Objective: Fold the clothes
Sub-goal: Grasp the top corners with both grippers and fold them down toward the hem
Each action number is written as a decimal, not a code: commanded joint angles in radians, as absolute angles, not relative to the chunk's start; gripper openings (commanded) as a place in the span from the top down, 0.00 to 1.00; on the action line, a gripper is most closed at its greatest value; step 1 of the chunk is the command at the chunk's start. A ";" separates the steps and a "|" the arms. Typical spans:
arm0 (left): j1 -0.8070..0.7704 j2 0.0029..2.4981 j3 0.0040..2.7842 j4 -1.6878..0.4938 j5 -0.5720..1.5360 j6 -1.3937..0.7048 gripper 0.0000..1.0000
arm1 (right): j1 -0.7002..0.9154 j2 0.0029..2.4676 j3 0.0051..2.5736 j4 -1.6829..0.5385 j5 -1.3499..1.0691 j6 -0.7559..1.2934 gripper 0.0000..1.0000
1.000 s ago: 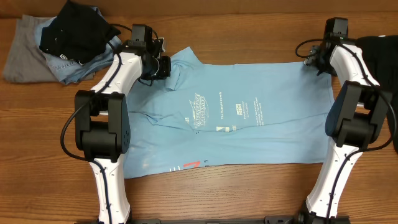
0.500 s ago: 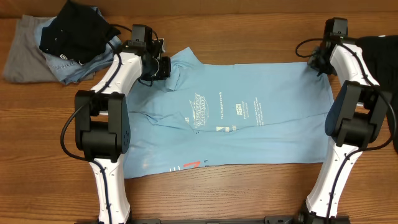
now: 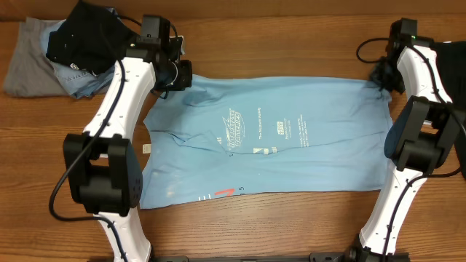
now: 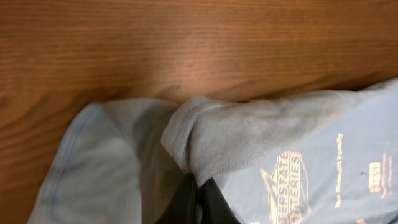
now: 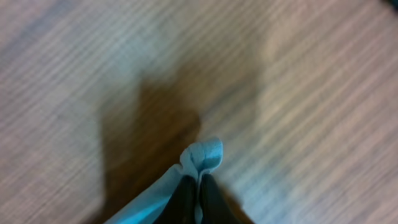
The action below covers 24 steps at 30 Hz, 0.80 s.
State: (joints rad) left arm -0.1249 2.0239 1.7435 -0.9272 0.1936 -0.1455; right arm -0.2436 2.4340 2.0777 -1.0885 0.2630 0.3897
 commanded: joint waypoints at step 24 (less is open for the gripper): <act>-0.131 1.939 1.764 -1.460 -0.060 -0.319 0.96 | -0.291 2.160 2.105 -1.566 0.205 0.816 0.96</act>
State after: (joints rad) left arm -0.1295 1.9743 1.7439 -1.4212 0.0364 -0.2485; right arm -0.2863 2.2059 2.0796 -1.5368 0.2077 0.7639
